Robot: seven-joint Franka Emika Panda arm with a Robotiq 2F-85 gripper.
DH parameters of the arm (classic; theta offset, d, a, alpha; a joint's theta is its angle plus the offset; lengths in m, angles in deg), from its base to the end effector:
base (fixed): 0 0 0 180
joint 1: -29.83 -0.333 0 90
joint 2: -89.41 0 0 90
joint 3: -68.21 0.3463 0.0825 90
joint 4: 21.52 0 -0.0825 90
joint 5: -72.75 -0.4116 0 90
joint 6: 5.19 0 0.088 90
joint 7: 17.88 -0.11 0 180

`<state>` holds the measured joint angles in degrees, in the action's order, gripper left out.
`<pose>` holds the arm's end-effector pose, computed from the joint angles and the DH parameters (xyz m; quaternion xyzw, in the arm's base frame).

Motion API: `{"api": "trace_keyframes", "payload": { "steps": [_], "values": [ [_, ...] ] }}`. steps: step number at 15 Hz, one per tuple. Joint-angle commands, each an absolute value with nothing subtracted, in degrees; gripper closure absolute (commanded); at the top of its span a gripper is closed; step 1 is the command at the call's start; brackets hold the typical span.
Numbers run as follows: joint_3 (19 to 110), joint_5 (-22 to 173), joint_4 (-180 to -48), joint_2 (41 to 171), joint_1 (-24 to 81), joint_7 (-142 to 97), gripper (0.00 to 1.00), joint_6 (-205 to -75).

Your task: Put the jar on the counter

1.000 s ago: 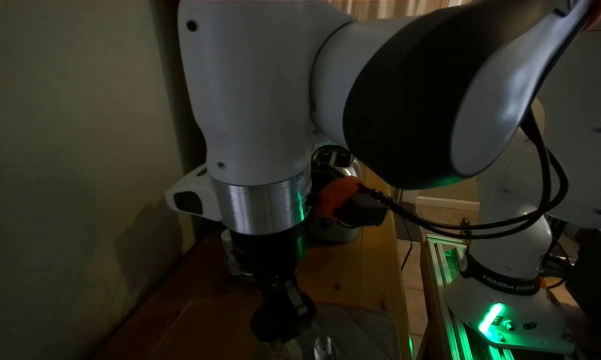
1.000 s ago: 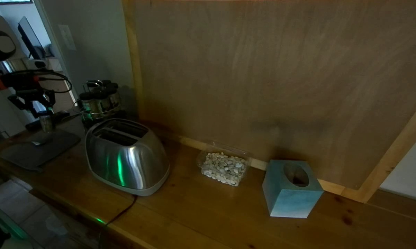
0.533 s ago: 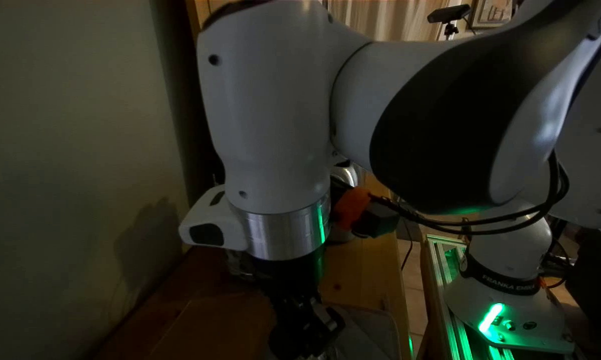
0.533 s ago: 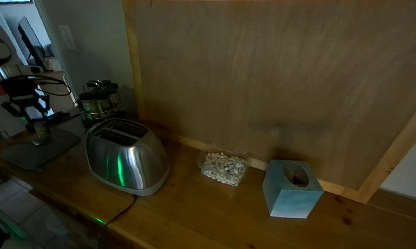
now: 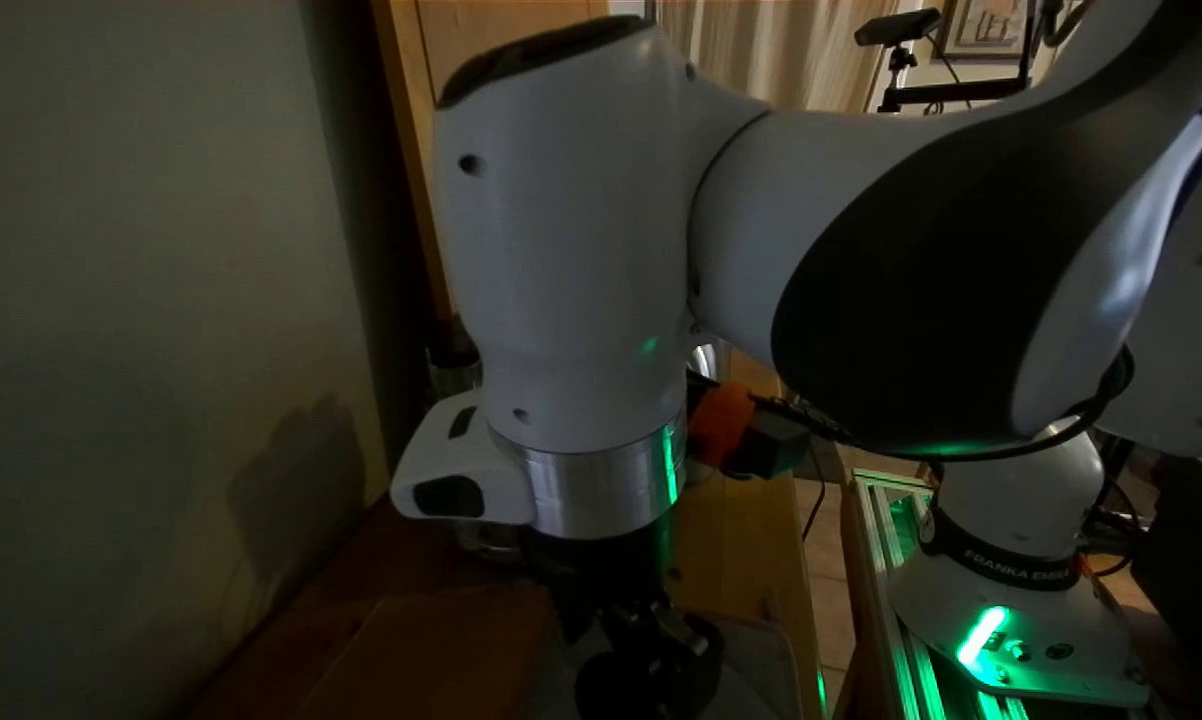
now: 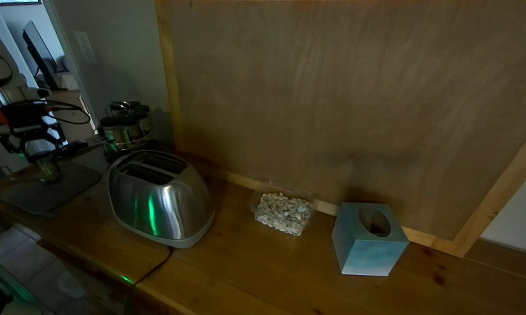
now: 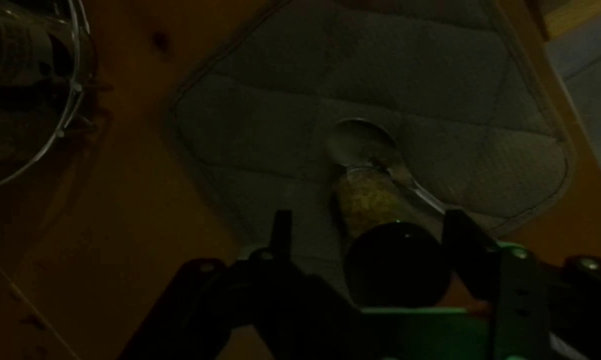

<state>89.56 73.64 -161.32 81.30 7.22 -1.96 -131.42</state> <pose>0.3408 0.3271 0.3529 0.8640 0.4998 -0.0434 0.0434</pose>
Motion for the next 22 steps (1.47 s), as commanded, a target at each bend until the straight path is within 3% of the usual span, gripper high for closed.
{"api": "trace_keyframes", "payload": {
  "steps": [1, 12, 22],
  "values": [
    [89.0, 72.5, -162.5, 79.4, 6.7, 0.5, 0.00, -130.9],
    [87.4, 69.3, -158.2, 76.7, 7.2, -1.3, 0.00, -127.7],
    [86.8, 70.5, -143.2, 77.4, 10.2, -17.6, 0.00, -109.1]
  ]
}}
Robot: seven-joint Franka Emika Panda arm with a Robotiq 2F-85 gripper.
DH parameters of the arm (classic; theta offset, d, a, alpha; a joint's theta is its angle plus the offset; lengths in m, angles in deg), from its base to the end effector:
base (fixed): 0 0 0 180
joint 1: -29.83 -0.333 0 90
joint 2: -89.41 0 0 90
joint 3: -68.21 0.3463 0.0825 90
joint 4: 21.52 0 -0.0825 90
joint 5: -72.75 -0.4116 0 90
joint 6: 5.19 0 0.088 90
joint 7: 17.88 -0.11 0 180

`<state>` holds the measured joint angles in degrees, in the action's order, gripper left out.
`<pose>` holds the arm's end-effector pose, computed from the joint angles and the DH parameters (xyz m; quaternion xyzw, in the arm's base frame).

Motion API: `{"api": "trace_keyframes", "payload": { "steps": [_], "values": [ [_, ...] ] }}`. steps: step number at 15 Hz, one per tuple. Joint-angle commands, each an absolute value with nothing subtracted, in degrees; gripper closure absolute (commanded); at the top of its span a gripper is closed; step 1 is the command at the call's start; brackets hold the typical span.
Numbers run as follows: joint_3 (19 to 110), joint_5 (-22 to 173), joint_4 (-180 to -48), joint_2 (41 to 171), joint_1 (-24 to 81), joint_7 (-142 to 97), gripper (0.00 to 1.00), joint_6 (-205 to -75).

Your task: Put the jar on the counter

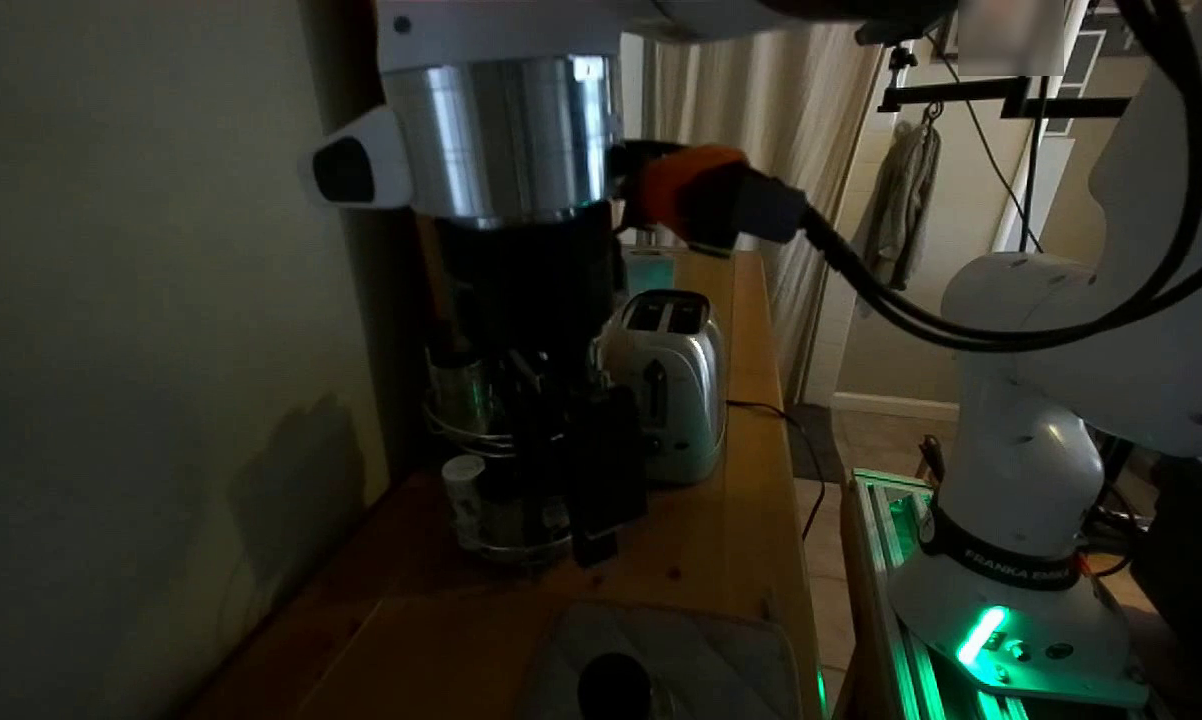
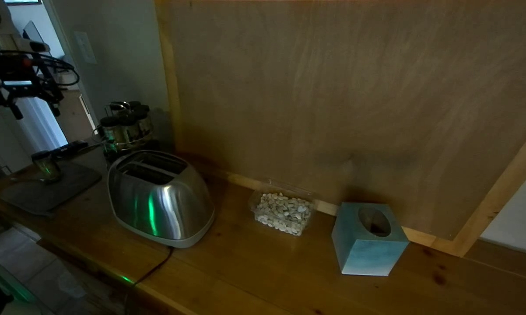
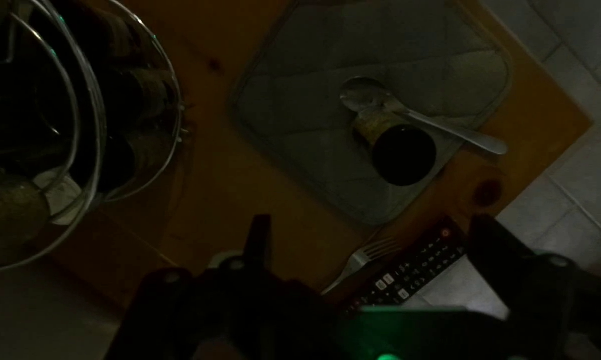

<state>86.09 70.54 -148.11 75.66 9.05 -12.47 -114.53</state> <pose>0.3782 0.3151 0.4840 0.9308 0.3632 -0.0292 0.0279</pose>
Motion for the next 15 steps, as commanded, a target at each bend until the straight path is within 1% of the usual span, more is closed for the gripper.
{"api": "trace_keyframes", "payload": {
  "steps": [1, 9, 15],
  "values": [
    [86.8, 70.4, -142.5, 77.3, 10.4, -19.0, 0.00, -107.9],
    [86.9, 69.6, -139.2, 78.1, 11.1, -26.6, 0.00, -102.9],
    [86.9, 70.4, -140.8, 77.1, 11.0, -25.9, 0.00, -104.6]
  ]
}}
